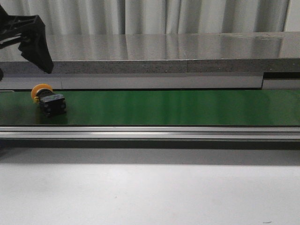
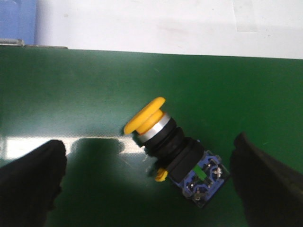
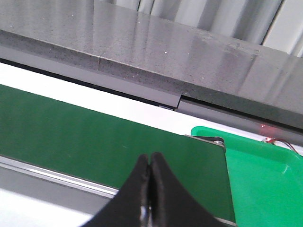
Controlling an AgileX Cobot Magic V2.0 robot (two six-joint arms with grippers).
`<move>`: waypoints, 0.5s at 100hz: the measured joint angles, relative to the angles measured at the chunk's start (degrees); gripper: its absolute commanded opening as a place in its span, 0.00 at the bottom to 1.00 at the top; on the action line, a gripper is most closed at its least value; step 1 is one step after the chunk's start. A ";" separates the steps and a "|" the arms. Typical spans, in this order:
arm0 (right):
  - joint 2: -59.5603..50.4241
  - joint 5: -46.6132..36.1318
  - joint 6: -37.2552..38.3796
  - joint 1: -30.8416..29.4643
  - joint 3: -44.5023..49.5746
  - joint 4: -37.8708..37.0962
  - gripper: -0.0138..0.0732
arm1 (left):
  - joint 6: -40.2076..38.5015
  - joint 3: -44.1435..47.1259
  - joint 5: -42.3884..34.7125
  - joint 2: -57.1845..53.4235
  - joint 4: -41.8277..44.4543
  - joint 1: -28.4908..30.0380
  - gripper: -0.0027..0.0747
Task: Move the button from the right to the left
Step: 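Lower the left gripper onto the button at the belt's end and grasp it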
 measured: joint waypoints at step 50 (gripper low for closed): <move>0.00 0.00 0.00 0.00 0.00 0.00 0.08 | 0.00 -0.23 -0.46 4.55 0.57 0.00 0.87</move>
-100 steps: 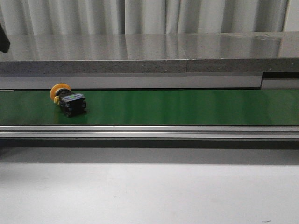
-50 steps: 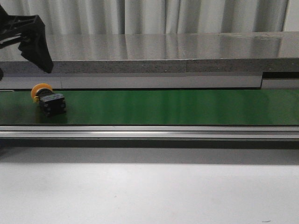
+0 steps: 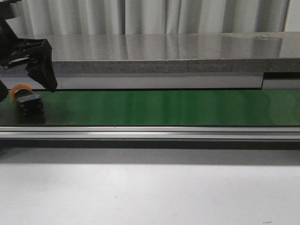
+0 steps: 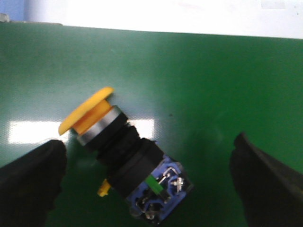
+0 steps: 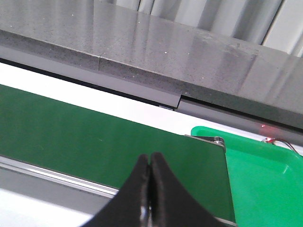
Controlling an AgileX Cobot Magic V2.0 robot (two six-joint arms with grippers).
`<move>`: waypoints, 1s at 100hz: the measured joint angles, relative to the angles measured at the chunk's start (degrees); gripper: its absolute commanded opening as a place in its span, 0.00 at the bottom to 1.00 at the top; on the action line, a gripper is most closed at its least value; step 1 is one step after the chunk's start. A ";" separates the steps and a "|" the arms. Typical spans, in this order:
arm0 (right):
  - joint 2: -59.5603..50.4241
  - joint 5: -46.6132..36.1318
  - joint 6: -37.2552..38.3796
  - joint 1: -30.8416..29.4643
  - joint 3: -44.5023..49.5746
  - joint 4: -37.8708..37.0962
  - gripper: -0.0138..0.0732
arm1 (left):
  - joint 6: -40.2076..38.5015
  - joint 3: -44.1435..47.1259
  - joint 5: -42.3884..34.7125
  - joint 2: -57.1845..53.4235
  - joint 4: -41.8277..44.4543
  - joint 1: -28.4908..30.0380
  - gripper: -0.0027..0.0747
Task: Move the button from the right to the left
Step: 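Lower the left gripper onto the button at the belt's end and grasp it, then lift the button with the left gripper and lower it into the blue tray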
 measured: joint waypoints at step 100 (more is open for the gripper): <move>0.00 0.00 0.00 0.00 0.00 0.00 0.08 | -7.01 -0.26 8.01 -0.17 16.79 0.00 0.30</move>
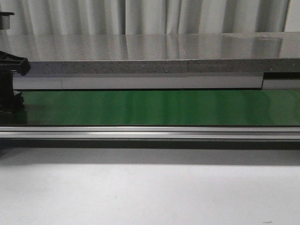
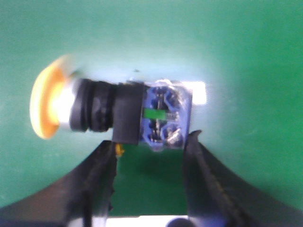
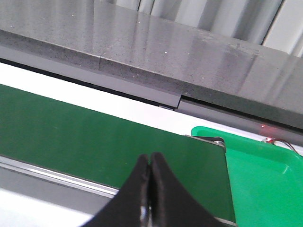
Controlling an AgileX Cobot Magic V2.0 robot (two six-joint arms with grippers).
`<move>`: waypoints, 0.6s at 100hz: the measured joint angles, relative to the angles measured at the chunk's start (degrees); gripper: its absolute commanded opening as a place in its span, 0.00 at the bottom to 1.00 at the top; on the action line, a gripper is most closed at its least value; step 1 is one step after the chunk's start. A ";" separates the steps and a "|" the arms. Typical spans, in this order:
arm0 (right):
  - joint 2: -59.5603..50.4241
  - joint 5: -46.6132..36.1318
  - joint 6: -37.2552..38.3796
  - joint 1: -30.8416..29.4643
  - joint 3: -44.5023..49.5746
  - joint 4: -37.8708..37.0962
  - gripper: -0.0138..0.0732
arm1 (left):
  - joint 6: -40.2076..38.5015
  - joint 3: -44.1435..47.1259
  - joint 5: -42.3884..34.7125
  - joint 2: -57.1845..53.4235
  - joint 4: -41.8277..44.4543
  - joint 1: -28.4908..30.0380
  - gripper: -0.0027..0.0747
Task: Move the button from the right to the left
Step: 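Lift the button with the left gripper and lower it into the blue tray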
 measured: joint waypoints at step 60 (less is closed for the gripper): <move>0.00 0.00 0.00 0.00 0.00 0.00 0.08 | 0.00 0.00 4.53 -11.34 5.51 9.60 0.30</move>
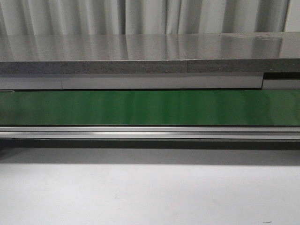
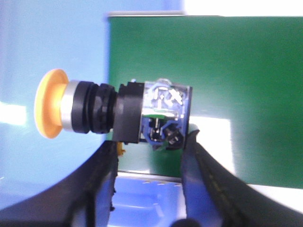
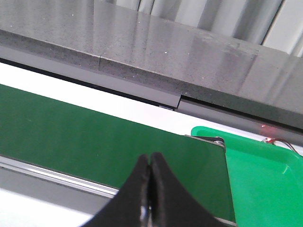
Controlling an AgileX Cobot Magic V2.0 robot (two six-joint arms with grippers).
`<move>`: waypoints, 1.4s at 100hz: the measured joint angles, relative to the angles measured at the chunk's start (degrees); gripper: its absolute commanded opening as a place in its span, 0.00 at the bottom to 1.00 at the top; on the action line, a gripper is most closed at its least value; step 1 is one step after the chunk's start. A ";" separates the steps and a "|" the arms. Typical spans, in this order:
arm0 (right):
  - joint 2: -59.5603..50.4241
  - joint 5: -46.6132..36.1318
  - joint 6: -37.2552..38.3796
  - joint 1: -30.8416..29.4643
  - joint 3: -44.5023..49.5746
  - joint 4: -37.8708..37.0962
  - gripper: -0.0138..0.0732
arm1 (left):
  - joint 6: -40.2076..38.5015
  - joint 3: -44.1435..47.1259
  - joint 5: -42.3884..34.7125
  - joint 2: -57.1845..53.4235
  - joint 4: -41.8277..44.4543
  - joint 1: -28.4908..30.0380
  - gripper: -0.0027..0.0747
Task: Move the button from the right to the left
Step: 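Lift the button with the left gripper and lower it into the blue tray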
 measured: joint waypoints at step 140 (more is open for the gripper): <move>0.00 0.13 0.00 0.00 0.00 0.00 0.08 | 6.43 0.00 -15.21 19.58 -6.14 13.60 0.30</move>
